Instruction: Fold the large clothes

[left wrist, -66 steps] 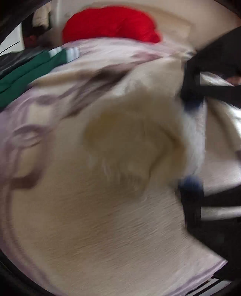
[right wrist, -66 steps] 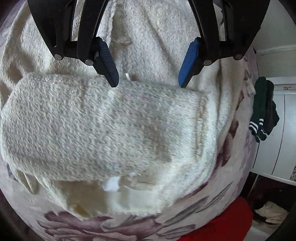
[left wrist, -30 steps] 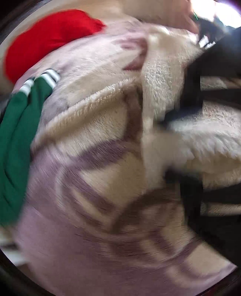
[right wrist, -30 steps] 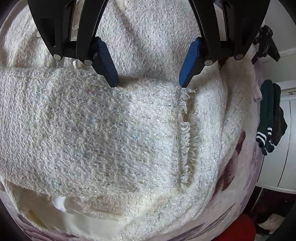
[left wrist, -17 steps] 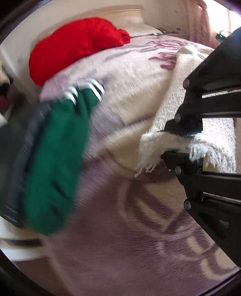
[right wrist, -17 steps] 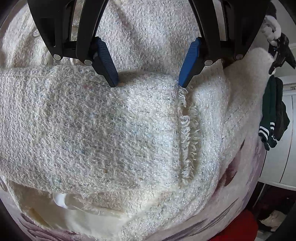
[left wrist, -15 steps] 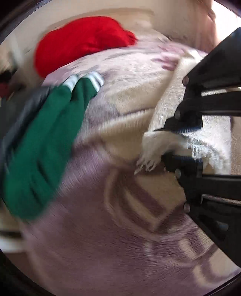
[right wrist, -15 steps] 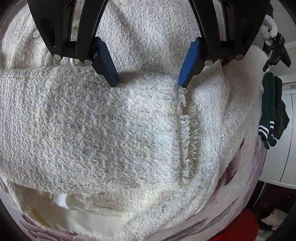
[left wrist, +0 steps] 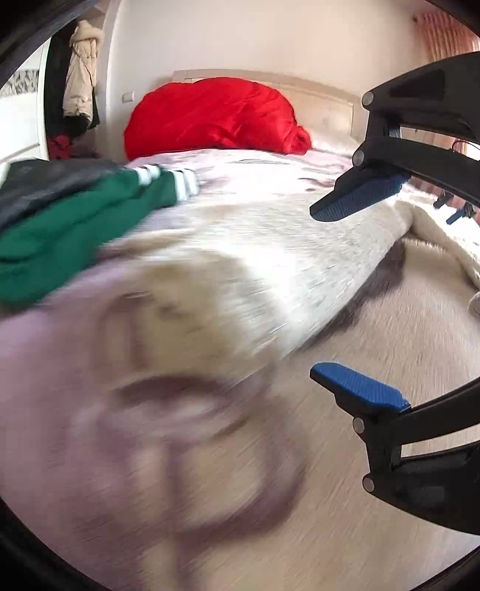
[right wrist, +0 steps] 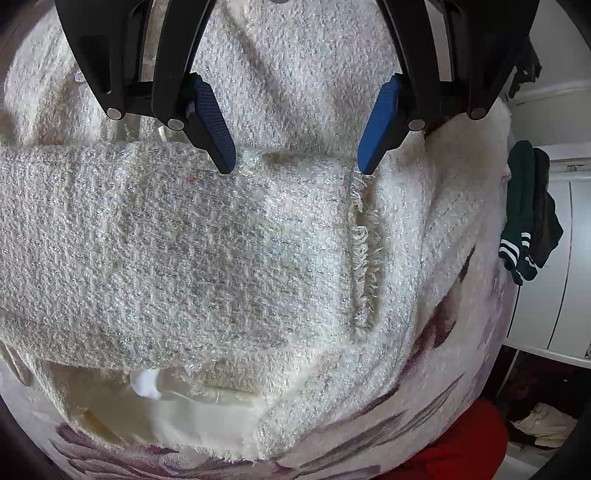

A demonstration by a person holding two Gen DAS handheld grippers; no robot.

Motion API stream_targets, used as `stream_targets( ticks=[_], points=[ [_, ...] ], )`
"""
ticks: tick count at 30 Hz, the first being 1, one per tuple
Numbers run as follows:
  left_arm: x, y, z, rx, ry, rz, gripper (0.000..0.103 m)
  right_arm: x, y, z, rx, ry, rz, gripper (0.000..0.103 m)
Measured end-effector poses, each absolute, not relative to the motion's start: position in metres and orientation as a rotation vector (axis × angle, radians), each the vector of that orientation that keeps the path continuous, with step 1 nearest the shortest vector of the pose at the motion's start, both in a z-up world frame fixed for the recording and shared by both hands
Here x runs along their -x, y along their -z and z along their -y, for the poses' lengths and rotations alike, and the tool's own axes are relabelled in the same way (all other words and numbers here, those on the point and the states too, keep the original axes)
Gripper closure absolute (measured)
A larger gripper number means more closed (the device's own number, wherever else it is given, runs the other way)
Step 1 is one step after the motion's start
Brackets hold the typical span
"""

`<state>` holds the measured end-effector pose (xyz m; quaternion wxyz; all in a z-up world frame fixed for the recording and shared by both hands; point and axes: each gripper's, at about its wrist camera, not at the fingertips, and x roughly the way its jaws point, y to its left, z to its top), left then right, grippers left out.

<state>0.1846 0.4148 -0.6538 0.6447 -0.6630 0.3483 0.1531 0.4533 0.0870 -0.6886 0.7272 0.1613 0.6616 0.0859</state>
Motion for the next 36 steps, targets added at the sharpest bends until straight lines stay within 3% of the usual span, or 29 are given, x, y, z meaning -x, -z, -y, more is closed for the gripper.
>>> stream_targets(
  ticks=[5,6,7,8,12,16,19,25,30,36],
  points=[
    [-0.23,0.654,-0.401,1.396,-0.54,-0.758,0.026,-0.451,0.68,-0.067,-0.339,-0.198,-1.434,0.033],
    [-0.235,0.645,-0.403,1.352,-0.579,-0.735,0.033,-0.452,0.678,-0.061,-0.342,-0.202,-1.43,0.033],
    [-0.239,0.637,-0.404,1.298,-0.618,-0.723,0.076,-0.451,0.676,-0.055,-0.343,-0.203,-1.427,0.033],
    [-0.248,0.625,-0.407,1.236,-0.656,-0.741,0.096,-0.452,0.675,-0.05,-0.341,-0.203,-1.42,0.033],
    [-0.261,0.582,-0.407,1.063,-0.696,-0.706,0.097,-0.462,0.675,-0.04,-0.316,-0.202,-1.394,0.033],
    [-0.281,0.527,-0.382,0.868,-0.678,-0.662,0.098,-0.477,0.719,-0.051,-0.272,-0.221,-1.5,0.032],
    [-0.305,0.479,-0.348,0.715,-0.609,-0.614,0.098,-0.479,0.705,-0.03,-0.355,-0.282,-1.469,0.032],
    [-0.365,0.396,-0.199,0.424,-0.295,-0.636,0.098,-0.45,0.669,0.085,-0.579,-0.199,-1.388,0.032],
    [-0.415,0.408,-0.011,0.27,0.047,-0.803,0.098,-0.404,0.658,0.212,-0.709,-0.035,-1.336,0.032],
    [-0.417,0.482,0.182,0.117,0.329,-1.043,0.098,-0.346,0.666,0.338,-0.83,0.134,-1.317,0.032]
  ],
)
